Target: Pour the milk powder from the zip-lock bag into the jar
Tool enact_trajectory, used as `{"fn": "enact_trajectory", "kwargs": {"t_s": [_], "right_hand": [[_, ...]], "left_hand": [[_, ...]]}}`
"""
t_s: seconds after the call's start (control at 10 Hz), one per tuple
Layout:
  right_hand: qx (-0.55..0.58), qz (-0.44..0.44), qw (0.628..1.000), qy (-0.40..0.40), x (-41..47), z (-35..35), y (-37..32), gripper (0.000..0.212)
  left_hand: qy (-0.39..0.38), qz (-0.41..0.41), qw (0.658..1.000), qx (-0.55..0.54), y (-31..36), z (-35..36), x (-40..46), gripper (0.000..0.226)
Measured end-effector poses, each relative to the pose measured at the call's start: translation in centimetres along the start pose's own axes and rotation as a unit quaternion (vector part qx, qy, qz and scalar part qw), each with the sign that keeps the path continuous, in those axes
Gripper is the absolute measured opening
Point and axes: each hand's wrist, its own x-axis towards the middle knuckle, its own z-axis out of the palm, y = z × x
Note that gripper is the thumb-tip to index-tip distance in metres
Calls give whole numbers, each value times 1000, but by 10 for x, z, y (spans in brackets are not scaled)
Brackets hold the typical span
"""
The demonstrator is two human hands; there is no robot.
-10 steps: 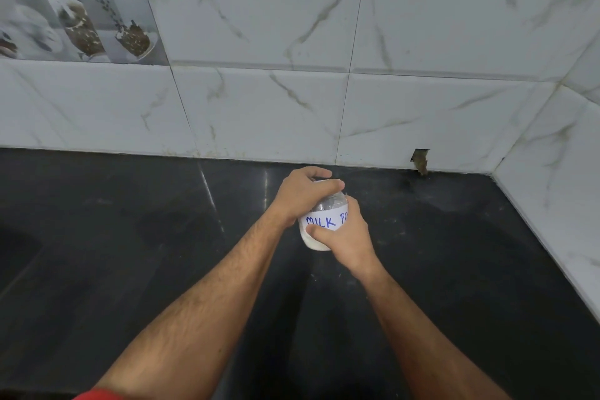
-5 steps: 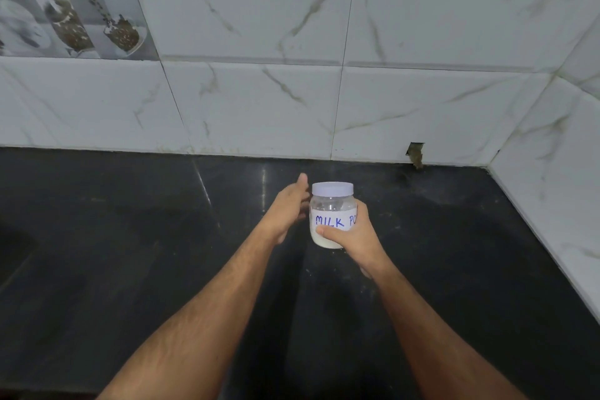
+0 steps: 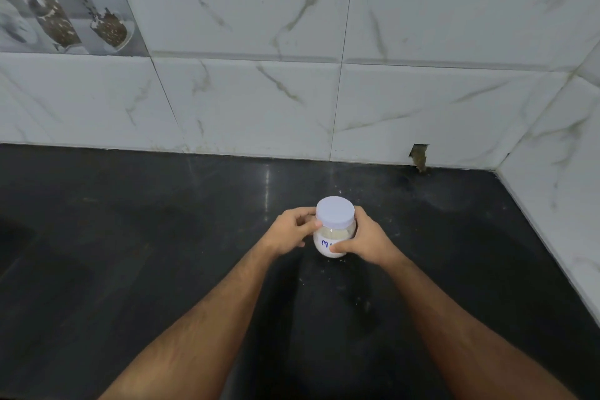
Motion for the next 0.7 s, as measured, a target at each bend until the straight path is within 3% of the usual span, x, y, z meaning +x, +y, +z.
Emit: {"fn": "enact_trajectory", "kwargs": {"t_s": [0.5,0.7], "right_hand": [[-88,28,996,18,98,-3,-20,88],[-58,13,998,36,92,-1,-5,93]], "left_hand": [[14,-69,997,35,16,-20,77,55],[48,-15,998,45,3,-13,74,56]]}}
